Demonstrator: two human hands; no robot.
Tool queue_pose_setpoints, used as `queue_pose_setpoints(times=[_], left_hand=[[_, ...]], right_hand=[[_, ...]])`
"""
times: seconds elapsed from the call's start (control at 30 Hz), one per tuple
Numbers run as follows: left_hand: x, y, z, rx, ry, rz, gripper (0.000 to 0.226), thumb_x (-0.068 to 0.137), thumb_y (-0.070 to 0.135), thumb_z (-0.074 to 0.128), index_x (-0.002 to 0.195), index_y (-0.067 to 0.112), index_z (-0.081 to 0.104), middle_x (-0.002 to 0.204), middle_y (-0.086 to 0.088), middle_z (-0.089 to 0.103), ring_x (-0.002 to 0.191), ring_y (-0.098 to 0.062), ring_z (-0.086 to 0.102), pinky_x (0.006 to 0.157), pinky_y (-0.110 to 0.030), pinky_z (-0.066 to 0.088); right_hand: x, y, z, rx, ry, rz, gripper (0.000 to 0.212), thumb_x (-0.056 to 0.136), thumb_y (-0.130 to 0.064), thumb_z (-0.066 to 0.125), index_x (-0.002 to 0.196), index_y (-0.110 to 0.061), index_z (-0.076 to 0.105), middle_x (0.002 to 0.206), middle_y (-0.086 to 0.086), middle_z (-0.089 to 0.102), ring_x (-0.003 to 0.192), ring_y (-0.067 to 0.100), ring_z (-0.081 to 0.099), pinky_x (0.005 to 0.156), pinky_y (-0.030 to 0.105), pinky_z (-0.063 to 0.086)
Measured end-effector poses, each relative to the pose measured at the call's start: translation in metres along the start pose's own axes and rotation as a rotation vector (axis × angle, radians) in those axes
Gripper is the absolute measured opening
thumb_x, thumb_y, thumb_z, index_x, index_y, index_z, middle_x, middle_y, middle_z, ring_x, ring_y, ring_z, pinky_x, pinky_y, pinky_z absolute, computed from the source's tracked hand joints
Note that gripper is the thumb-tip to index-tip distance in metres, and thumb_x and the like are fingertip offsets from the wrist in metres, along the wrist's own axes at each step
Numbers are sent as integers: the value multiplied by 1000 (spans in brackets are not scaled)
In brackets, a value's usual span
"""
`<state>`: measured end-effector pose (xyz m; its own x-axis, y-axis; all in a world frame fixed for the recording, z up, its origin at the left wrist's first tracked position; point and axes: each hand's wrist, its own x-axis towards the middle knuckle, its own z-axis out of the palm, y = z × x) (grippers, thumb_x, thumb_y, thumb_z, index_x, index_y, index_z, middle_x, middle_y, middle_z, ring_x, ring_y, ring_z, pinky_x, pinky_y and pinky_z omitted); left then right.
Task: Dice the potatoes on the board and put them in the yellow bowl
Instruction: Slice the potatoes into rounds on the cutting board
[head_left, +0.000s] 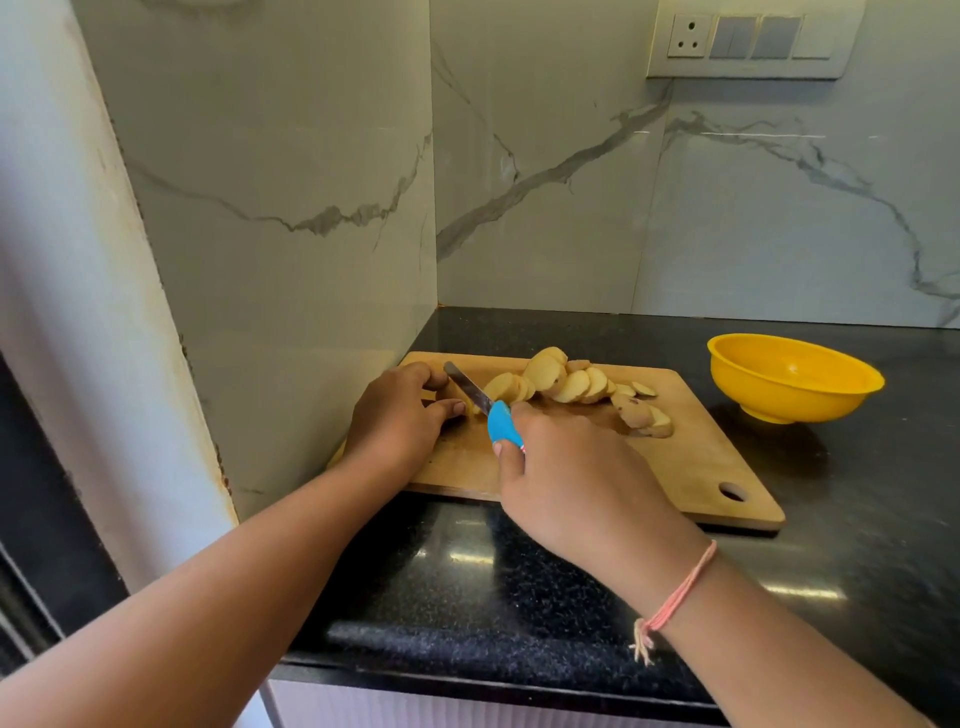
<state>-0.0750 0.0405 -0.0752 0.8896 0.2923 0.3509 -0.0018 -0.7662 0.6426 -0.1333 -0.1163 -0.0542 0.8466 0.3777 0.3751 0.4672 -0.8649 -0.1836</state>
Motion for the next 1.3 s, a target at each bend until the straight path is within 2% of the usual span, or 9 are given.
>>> queue_pose_setpoints(times=[0.13,0.3,0.57,0.63,0.73,0.83,1.0,1.23,1.3], left_hand=[[0,1,0,5,0,2,34,87,30,68,117,17,64,124,1,61,109,-17,56,83,-25,39],[-1,2,-2,22,-2,27,32,87,29,67,116,16,63,123,1,60,104,-14,53,81,-24,37],[-3,5,-3,23,-15,47,15,87,27,68,99,20,63,115,1,63,90,-11,52,74,-24,35],[-3,5,-4,9,-13,33,12,86,26,70,94,23,62,113,2,63,89,-11,51,73,-24,34],[-3,5,-4,2,-17,27,23,86,26,70,108,19,65,118,3,62,93,-8,47,76,-22,34],[-3,5,-4,-8,-24,27,30,86,26,70,115,18,65,121,3,62,99,-10,52,79,-22,35],[-3,4,-4,1,-8,36,25,87,25,68,110,17,66,120,2,62,99,-15,56,78,-23,37],[-4,3,-4,-12,-1,75,12,87,22,67,99,20,67,114,7,61,88,-7,47,74,-21,33],[-4,3,-4,-28,-3,63,9,86,21,69,91,25,63,112,8,62,89,-6,47,74,-20,33]], right_hand=[[3,-7,7,-88,43,-11,50,100,-35,32,146,-18,26,105,4,63,85,21,61,55,28,38],[6,-10,6,-132,23,-15,52,99,-32,37,146,-15,24,104,5,62,84,21,60,55,28,40],[29,-15,-3,-113,-121,28,23,97,-28,41,115,-15,50,69,-3,39,67,14,46,47,23,31],[28,-14,-10,-96,-158,32,19,97,-27,41,111,-17,50,71,-4,39,71,14,47,48,24,31],[18,-13,-21,-82,-221,35,7,97,-27,42,101,-21,44,73,-4,42,66,12,45,49,24,31],[13,-15,-26,-87,-258,30,10,98,-28,42,104,-21,45,74,-3,44,67,12,47,50,24,35],[25,-24,-25,-118,-270,38,12,98,-27,41,90,-18,37,71,-1,43,60,11,43,48,23,33],[47,-21,-9,-57,-276,57,23,96,-29,43,113,-15,51,73,-2,42,80,17,54,66,29,46],[45,-17,-9,-41,-290,59,24,97,-29,43,115,-15,50,74,-2,42,78,16,52,60,26,42]])
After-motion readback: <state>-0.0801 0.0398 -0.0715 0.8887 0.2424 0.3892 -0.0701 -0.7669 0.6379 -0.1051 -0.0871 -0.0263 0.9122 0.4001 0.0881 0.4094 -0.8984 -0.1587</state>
